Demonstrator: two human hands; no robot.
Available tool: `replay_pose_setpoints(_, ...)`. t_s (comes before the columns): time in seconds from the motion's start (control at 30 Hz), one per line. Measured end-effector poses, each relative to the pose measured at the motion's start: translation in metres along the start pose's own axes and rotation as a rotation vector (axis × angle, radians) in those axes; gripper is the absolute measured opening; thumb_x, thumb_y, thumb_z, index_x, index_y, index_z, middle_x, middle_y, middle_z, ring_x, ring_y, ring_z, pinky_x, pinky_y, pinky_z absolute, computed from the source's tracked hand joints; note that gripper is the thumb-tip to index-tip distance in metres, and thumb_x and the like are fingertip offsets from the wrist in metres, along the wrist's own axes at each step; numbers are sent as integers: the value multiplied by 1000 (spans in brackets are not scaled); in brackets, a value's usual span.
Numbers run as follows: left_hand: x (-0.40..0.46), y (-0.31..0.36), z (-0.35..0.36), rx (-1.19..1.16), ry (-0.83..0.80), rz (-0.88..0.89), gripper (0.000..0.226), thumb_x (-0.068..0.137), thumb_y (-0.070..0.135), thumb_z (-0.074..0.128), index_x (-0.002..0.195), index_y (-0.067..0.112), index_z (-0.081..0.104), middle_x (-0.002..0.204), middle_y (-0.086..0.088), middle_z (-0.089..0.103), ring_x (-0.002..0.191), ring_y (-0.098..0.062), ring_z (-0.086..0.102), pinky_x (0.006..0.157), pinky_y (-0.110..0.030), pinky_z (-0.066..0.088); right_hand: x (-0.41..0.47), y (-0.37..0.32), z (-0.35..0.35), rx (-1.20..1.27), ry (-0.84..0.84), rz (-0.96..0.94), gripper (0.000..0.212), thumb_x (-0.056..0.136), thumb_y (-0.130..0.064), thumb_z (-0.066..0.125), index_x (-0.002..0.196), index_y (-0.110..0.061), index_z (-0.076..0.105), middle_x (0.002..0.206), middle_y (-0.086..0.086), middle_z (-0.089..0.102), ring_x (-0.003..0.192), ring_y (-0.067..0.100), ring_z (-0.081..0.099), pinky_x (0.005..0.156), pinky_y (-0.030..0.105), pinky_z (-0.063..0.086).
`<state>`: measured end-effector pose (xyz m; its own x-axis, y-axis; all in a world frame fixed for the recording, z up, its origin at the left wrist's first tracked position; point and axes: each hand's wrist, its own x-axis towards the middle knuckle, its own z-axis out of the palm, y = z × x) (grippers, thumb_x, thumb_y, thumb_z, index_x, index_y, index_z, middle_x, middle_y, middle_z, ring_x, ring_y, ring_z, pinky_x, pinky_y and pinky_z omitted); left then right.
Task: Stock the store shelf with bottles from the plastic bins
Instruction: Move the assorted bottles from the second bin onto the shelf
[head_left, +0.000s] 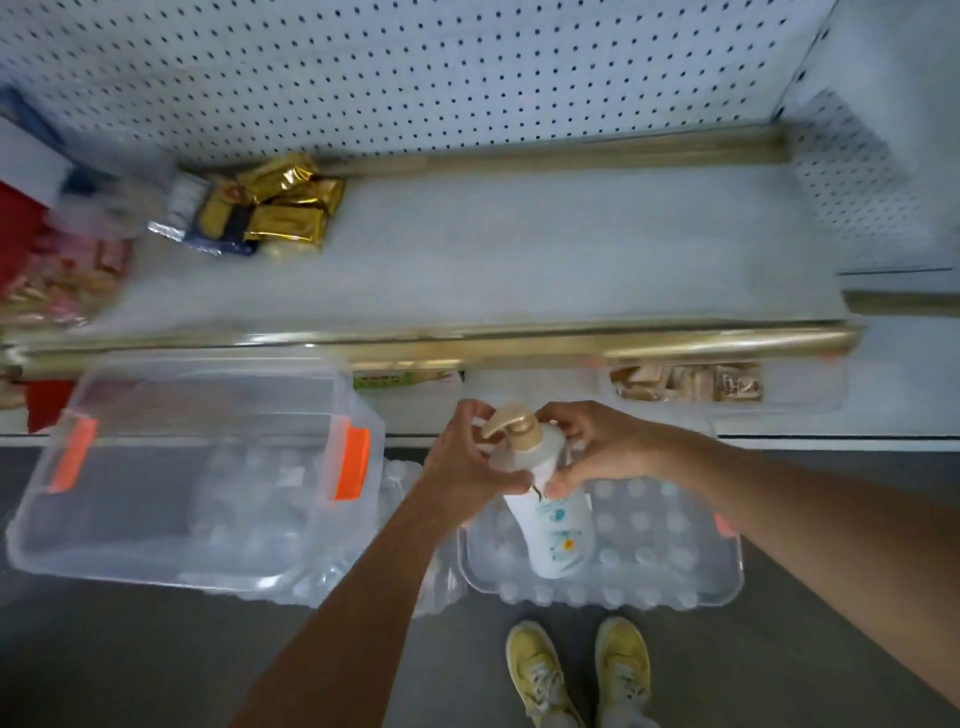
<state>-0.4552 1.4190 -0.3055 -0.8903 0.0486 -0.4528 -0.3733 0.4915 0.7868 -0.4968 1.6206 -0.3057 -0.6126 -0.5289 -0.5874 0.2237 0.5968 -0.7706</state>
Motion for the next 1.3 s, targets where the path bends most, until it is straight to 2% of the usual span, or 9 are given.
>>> replay_pose_setpoints(0.07,-1,24,-13,-87,-31,12,76,32,35,87,97,38,48,100,4,62,86,-13,64,75,-41,57,-18,-16,-8,55,52,-8,63,64,-5,86,118,-19,58,108,-8,69,92,-4,65,70,8,49)
replay_pose_setpoints(0.23,-19,86,-42,-113,-74,42,67,44,15,90,98,30,53,94,1,67,73,-2,66,61,-18,53,-57,-59,-27,88,193,-48,66,59,-9,88,118,-19,60,112,-2,70,106,16,64,96,37,51)
replay_pose_setpoints(0.43,-46,139,-58,-253,-48,70,51,64,-5,84,102,16,57,97,-1,69,81,-9,68,64,-16,53,-107,-106,-49,78,322,-123,64,58,-5,87,112,-21,58,103,-7,69,94,4,65,68,13,48)
replay_pose_setpoints(0.57,-59,162,-63,-397,-64,103,41,77,-13,66,110,10,59,107,-11,67,104,-27,62,92,-40,50,-140,-139,-65,132,416,-199,62,61,-1,86,114,-16,57,106,2,68,96,12,65,72,21,54)
replay_pose_setpoints(0.67,-71,172,-60,-331,-159,148,57,72,-9,75,120,15,54,118,-4,66,111,-21,62,84,-28,53,-164,-171,-81,118,459,-266,62,62,-6,87,115,-17,57,110,3,66,104,20,62,89,37,53)
replay_pose_setpoints(0.8,-84,190,-53,-244,-129,206,77,58,6,89,123,19,51,117,-2,64,102,-13,61,67,-12,50,-192,-213,-101,130,541,-341,60,61,-10,88,113,-21,58,108,2,67,104,19,62,89,36,51)
replay_pose_setpoints(1.03,-93,248,-77,-60,49,360,83,38,47,87,114,41,53,99,12,68,90,-9,66,81,-35,57,-239,-264,-123,176,627,-446,53,67,-11,85,110,-24,58,97,-7,69,93,7,66,72,24,54)
replay_pose_setpoints(1.17,-102,282,-87,17,76,454,80,39,53,86,112,42,56,96,15,68,87,-6,66,81,-34,56,-267,-282,-137,157,694,-494,55,67,-15,85,113,-26,57,105,-3,71,99,10,67,85,31,53)
replay_pose_setpoints(1.3,-110,317,-86,17,111,570,70,40,50,86,104,39,59,91,15,68,80,-7,68,77,-39,58,-296,-295,-152,110,731,-536,57,68,-18,86,116,-26,57,107,-6,70,99,7,66,82,28,53)
